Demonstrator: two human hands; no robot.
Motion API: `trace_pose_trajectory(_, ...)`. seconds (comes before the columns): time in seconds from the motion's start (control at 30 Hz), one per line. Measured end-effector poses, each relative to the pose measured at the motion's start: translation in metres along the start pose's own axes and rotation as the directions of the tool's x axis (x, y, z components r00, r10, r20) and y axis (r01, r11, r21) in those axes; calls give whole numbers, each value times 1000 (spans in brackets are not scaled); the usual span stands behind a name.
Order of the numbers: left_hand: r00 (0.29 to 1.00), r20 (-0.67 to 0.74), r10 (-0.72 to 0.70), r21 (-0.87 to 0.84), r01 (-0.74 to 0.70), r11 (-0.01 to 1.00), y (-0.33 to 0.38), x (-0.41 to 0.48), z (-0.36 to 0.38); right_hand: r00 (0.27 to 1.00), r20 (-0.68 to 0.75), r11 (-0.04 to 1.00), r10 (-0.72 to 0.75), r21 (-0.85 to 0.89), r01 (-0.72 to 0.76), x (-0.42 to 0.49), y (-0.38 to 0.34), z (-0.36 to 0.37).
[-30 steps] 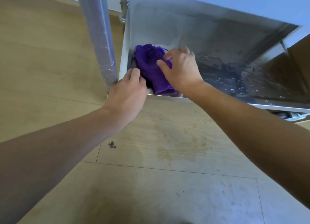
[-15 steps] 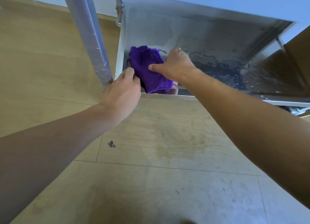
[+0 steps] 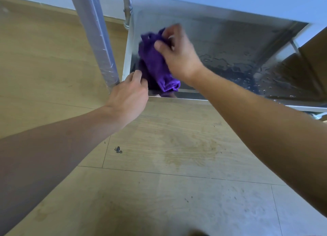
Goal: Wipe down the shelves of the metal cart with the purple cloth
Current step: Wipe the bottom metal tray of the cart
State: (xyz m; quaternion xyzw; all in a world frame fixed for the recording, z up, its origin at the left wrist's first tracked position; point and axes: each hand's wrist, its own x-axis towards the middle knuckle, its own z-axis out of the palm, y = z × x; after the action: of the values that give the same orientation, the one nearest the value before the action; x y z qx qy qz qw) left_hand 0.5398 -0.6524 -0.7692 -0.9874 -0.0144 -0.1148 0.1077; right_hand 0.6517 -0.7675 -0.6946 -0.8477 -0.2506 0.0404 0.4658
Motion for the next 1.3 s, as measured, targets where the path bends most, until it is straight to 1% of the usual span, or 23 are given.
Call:
trace_pose_trajectory(0.03,1000,-7,1,-12,-1,1000,1,-1,0,997,-69,992,39,119,-31,6,1,-8)
trace_pose_trajectory(0.07,1000,-10,2,-18,-2,1000,1,-1,0,987,-126,983,97,169,-75,10,5,-17)
trace_pose_trajectory(0.1,1000,-11,0,-22,0,1000,1,-1,-2,975,-163,982,154,132,-133,12,13,-26)
trace_pose_trajectory(0.17,1000,-21,-9,-42,8,999,3,0,-4,958,-184,963,218,-117,-241,10,36,-40)
trace_pose_trajectory(0.2,1000,-27,-9,-59,7,998,5,1,-5,959,-175,916,223,-298,-267,5,50,-43)
trace_pose_trajectory(0.23,1000,-30,-9,-72,7,997,6,2,-6,959,-163,833,230,-476,-281,0,61,-43)
trace_pose_trajectory(0.27,1000,-26,-11,-84,8,996,8,3,-6,960,-158,740,231,-612,-279,-5,68,-42)
trace_pose_trajectory(0.3,1000,-23,-13,-96,11,995,8,3,-6,969,-146,685,200,-686,-245,-7,69,-39)
trace_pose_trajectory(0.33,1000,-20,-17,-105,14,994,8,3,-5,987,-106,689,123,-707,-162,-6,68,-36)
trace_pose_trajectory(0.4,999,-22,-27,-103,25,994,7,2,-4,997,71,742,-21,-667,63,-1,64,-29)
trace_pose_trajectory(0.43,999,-24,-40,-94,37,995,6,1,-4,985,168,751,-28,-647,132,1,66,-25)
trace_pose_trajectory(0.5,997,-16,-79,-89,77,993,5,-1,-5,950,304,716,66,-678,167,-3,72,-10)
trace_pose_trajectory(0.57,995,26,-94,-95,96,991,7,-2,-3,927,355,679,122,-711,183,-14,72,8)
trace_pose_trajectory(0.7,992,101,-78,-94,88,992,2,-4,0,873,487,693,-5,-628,354,-26,52,37)
trace_pose_trajectory(0.73,989,127,-81,-114,95,989,1,-3,1,868,497,700,-10,-617,361,-23,52,37)
trace_pose_trajectory(0.8,986,157,-61,-112,79,991,-2,-3,3,892,450,706,46,-647,290,-9,62,26)
trace_pose_trajectory(0.87,989,145,-22,-82,34,996,-3,-5,3,937,313,665,153,-734,137,4,83,5)
trace_pose_trajectory(0.93,990,143,4,-98,10,995,-4,-6,1,951,146,607,272,-793,-51,8,100,-16)
trace_pose_trajectory(1.0,986,163,18,-124,3,992,-3,-5,-3,945,75,556,319,-822,-123,2,102,-19)
trace_pose_trajectory(1.03,985,175,14,-127,8,992,-3,-4,-5,949,90,543,303,-834,-94,-2,96,-12)
trace_pose_trajectory(1.1,980,199,2,-129,24,991,-3,-4,-6,957,192,552,216,-833,42,-8,77,12)
trace_pose_trajectory(1.2,978,206,-15,-151,47,987,-6,-6,-6,922,377,607,86,-754,251,-12,56,44)
trace_pose_trajectory(1.3,983,181,13,-161,17,987,-11,-8,-4,901,428,653,71,-703,283,-7,59,41)
